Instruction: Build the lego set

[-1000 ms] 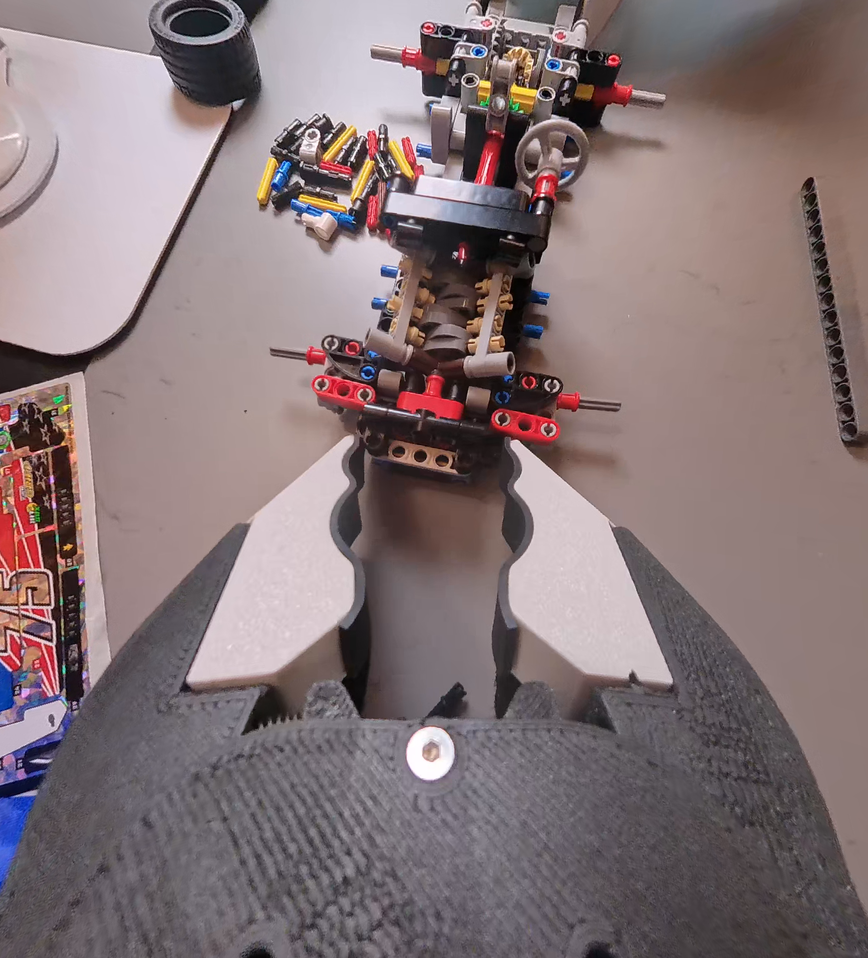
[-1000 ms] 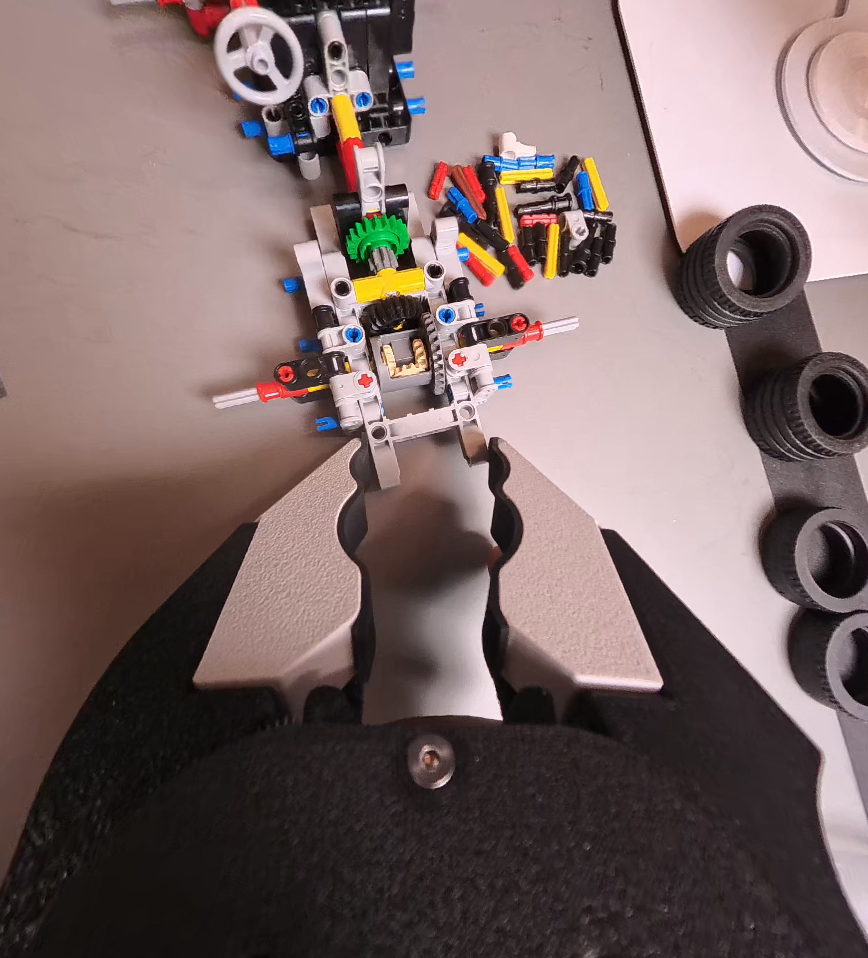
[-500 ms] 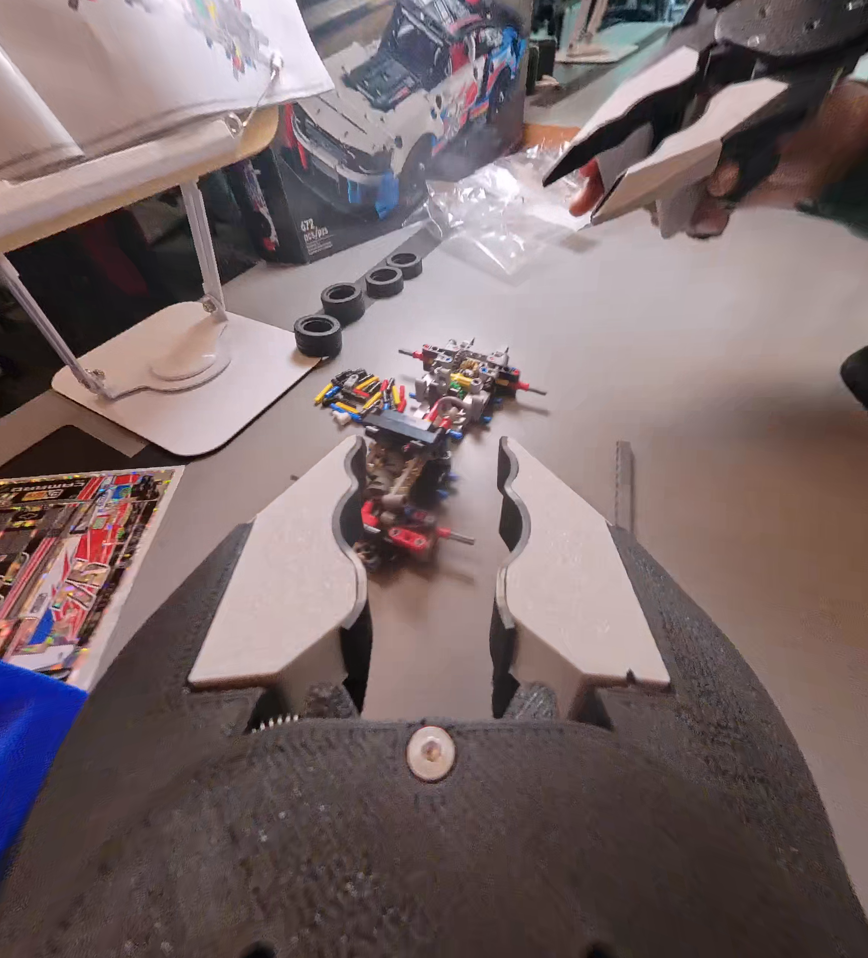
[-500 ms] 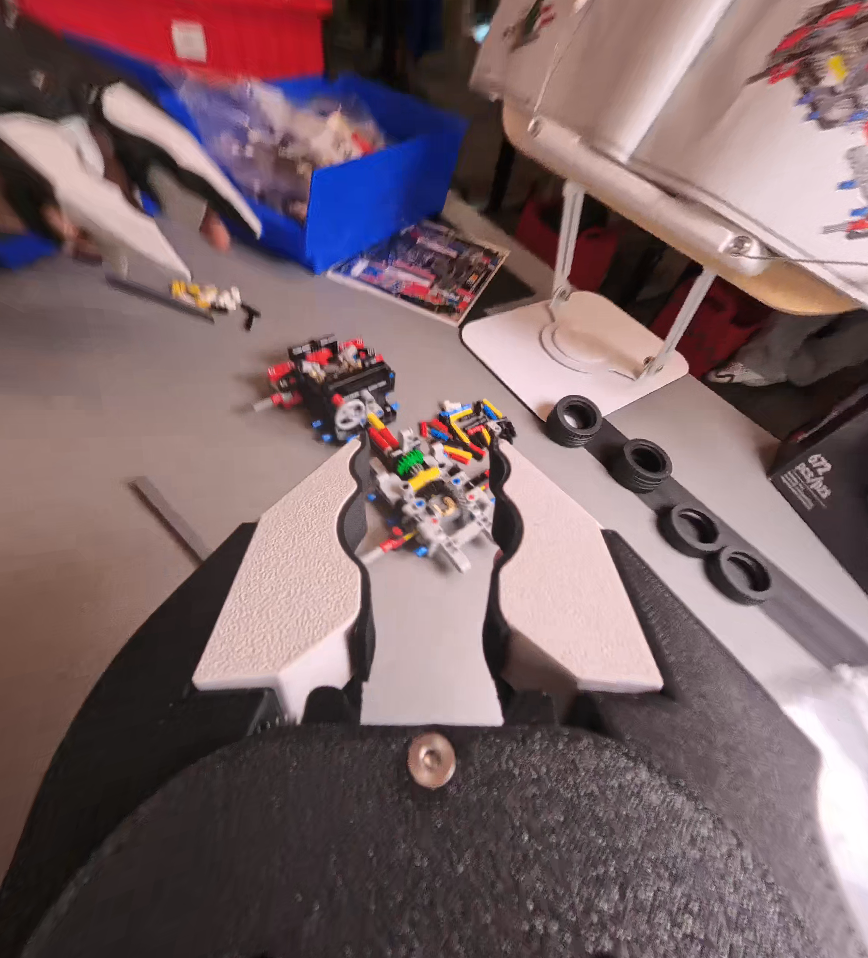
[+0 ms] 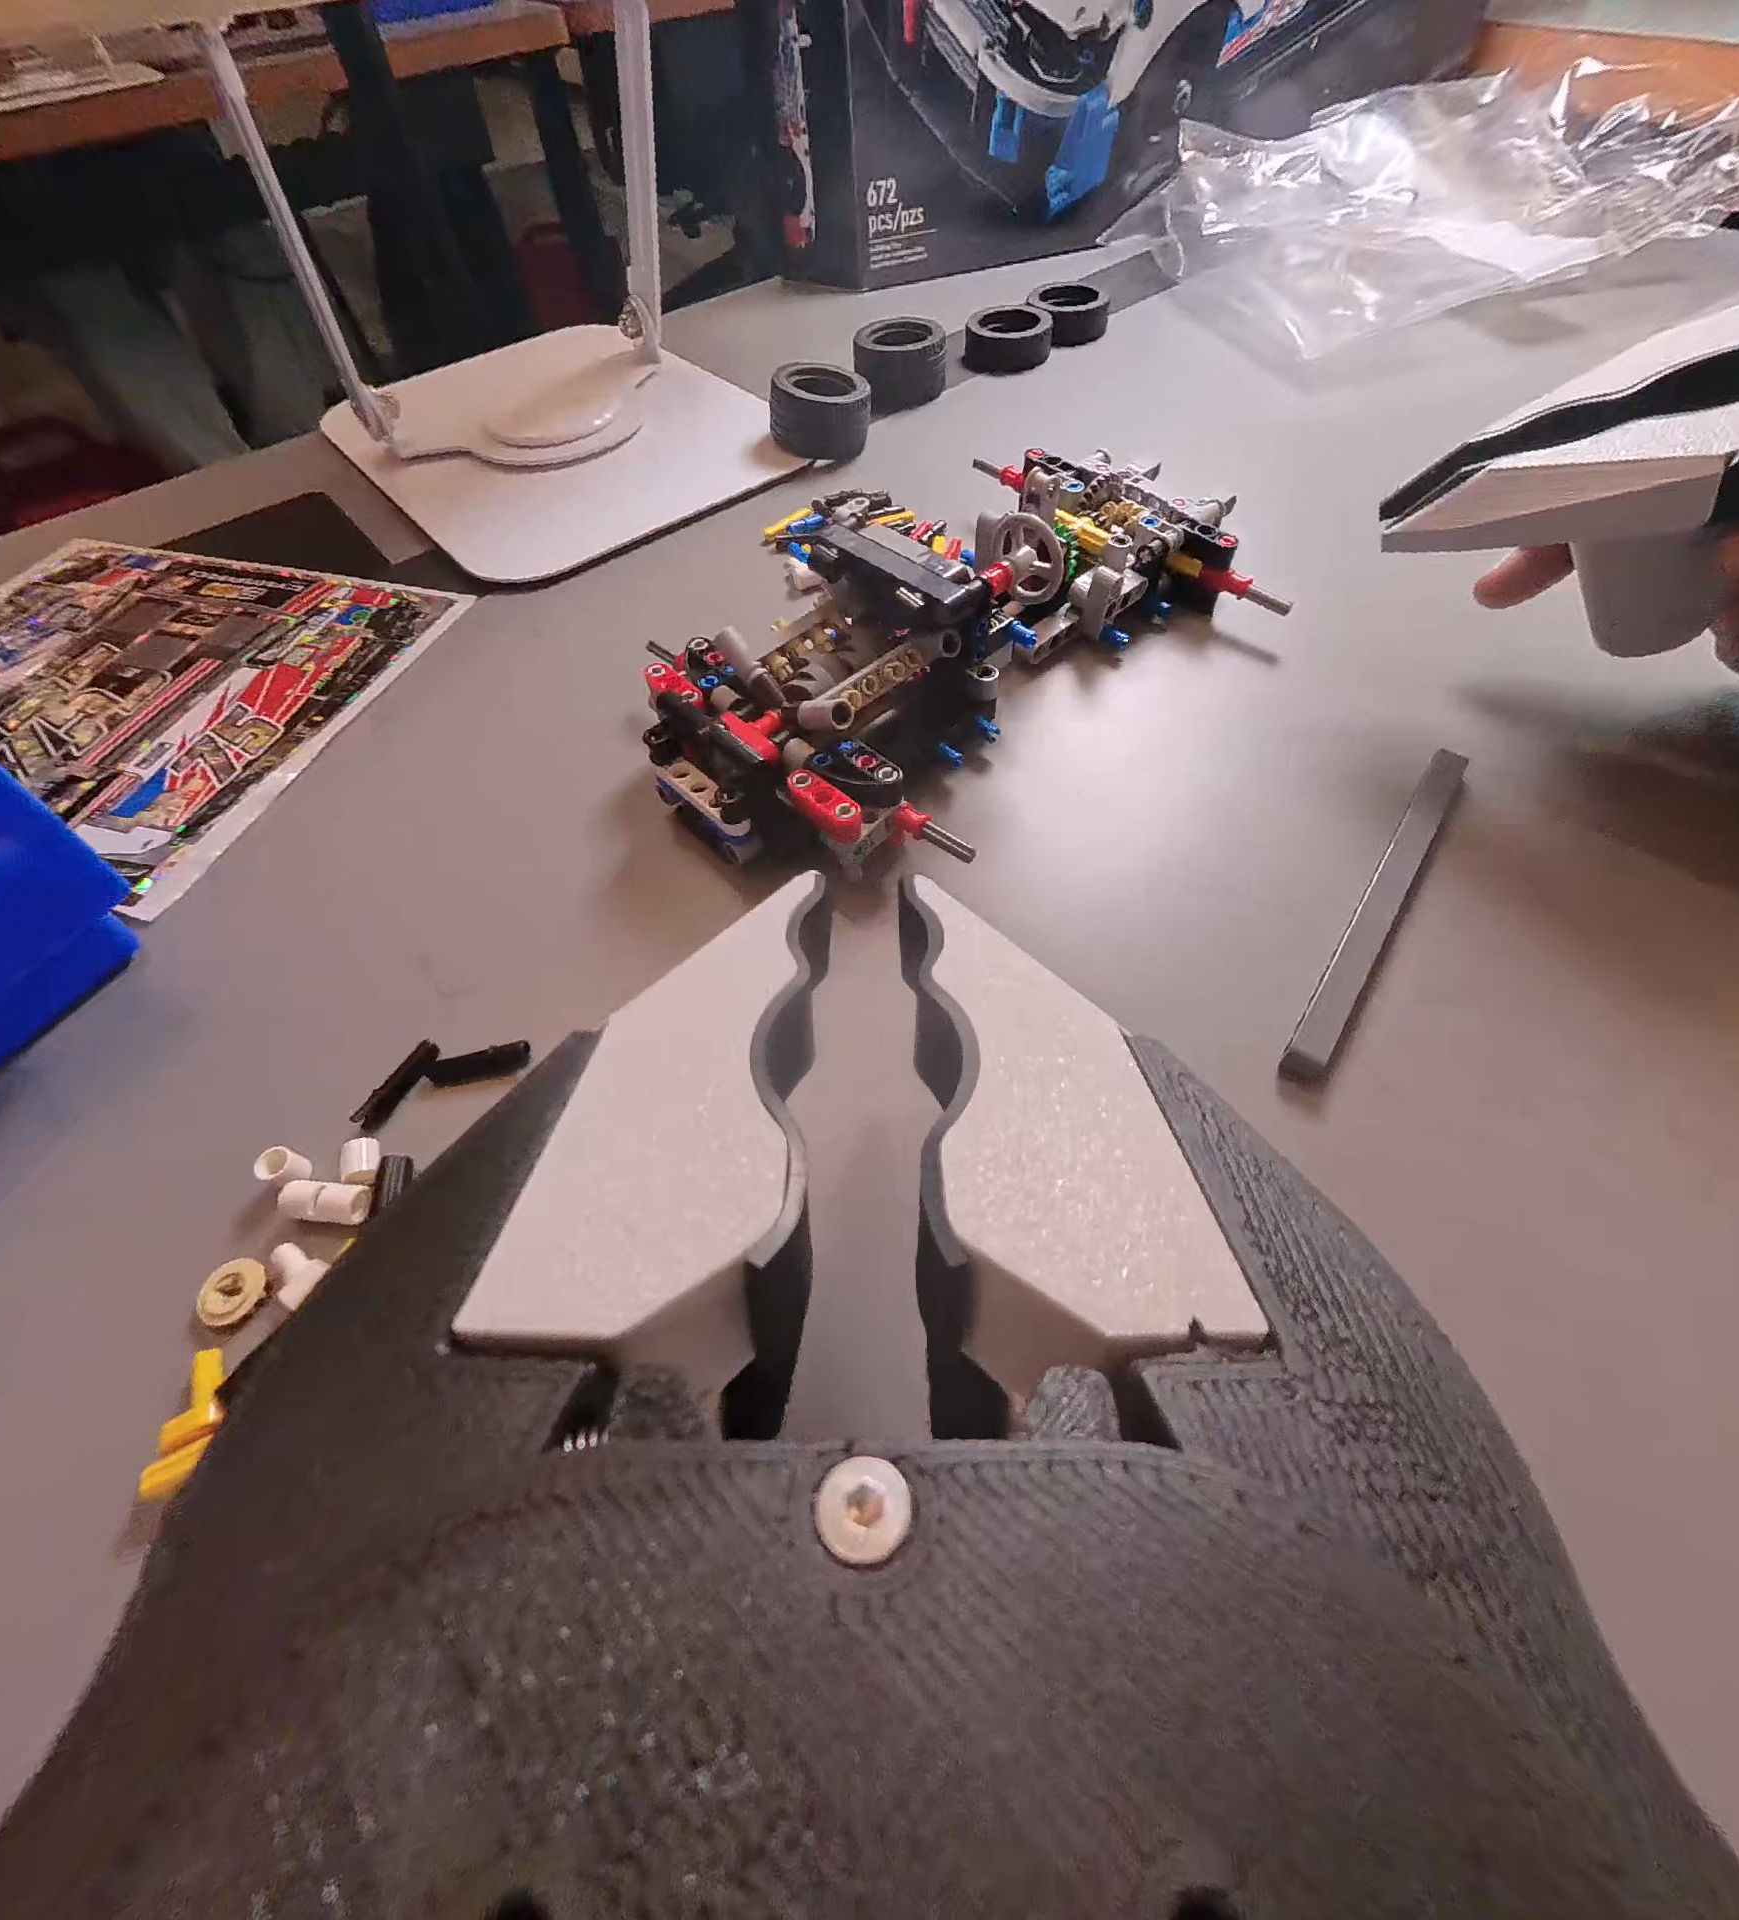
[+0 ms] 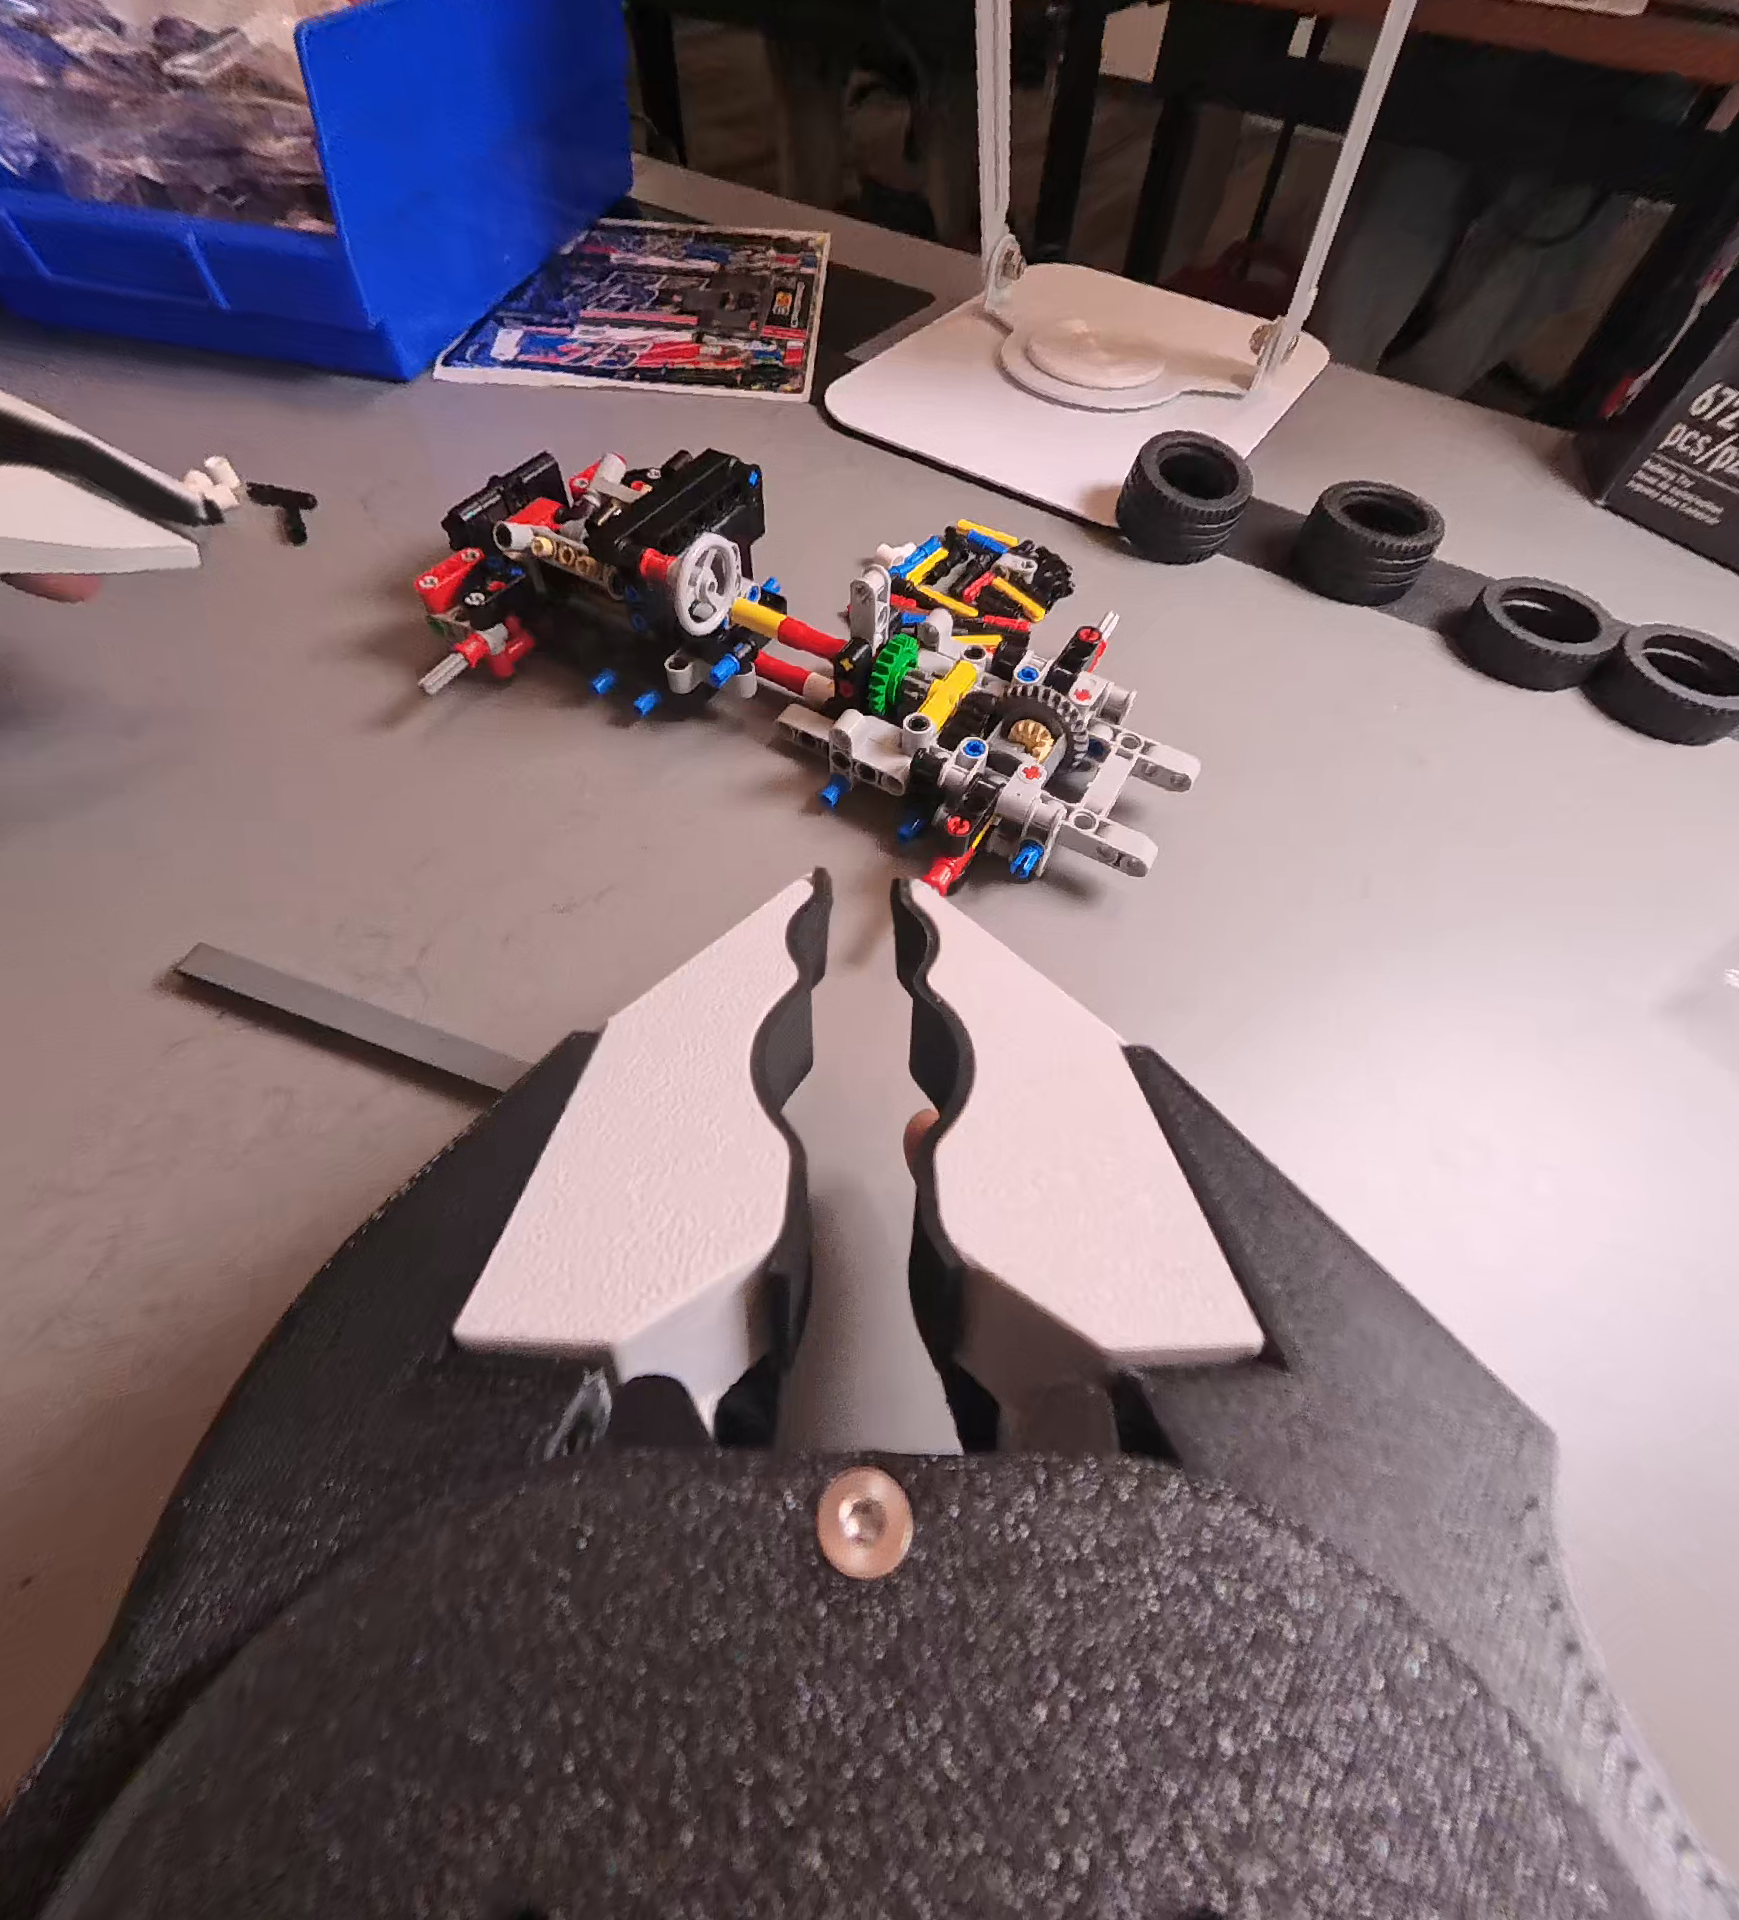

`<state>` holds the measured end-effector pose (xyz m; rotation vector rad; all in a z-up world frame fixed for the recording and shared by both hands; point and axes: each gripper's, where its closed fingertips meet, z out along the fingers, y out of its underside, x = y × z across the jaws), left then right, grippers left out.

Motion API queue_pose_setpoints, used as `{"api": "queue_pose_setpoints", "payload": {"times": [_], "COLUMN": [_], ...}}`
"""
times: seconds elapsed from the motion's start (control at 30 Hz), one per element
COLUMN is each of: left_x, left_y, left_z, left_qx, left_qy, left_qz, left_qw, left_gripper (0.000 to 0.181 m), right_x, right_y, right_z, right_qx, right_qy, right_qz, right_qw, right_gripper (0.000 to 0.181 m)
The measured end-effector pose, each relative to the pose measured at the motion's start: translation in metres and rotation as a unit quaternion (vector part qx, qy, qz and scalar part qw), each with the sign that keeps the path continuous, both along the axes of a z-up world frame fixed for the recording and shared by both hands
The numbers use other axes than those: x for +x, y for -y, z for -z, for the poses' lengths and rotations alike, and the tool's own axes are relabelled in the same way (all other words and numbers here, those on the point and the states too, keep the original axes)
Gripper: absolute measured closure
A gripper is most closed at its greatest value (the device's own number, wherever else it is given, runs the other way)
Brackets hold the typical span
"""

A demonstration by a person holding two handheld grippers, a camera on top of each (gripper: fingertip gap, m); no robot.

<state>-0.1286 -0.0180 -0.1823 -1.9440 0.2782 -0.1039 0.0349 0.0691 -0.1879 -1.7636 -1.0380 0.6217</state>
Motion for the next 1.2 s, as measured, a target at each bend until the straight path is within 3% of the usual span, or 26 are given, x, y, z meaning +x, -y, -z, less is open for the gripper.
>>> {"api": "queue_pose_setpoints", "payload": {"times": [0.17, 0.53, 0.93, 1.2], "left_x": [0.001, -0.002, -0.007, 0.006], "left_y": [-0.002, -0.002, -0.001, -0.003], "left_z": [-0.008, -0.013, 0.001, 0.009], "left_qx": [0.022, 0.037, -0.003, -0.014], "left_qy": [-0.022, -0.006, -0.019, -0.050], "left_qz": [0.021, 0.024, 0.002, 0.078], "left_qw": [0.999, 0.999, 1.000, 0.996], "left_gripper": [0.157, 0.149, 0.129, 0.127], "right_x": [0.003, 0.010, 0.009, 0.018], "right_y": [0.005, -0.001, 0.003, -0.007], "right_z": [0.002, 0.004, 0.010, 0.010], "right_qx": [0.008, 0.000, -0.011, 0.019], "right_qy": [0.013, 0.012, 0.029, 0.050], "right_qz": [-0.009, -0.009, -0.014, -0.032], "right_qw": [1.000, 1.000, 0.999, 0.998], "right_gripper": [0.167, 0.166, 0.142, 0.136]}}
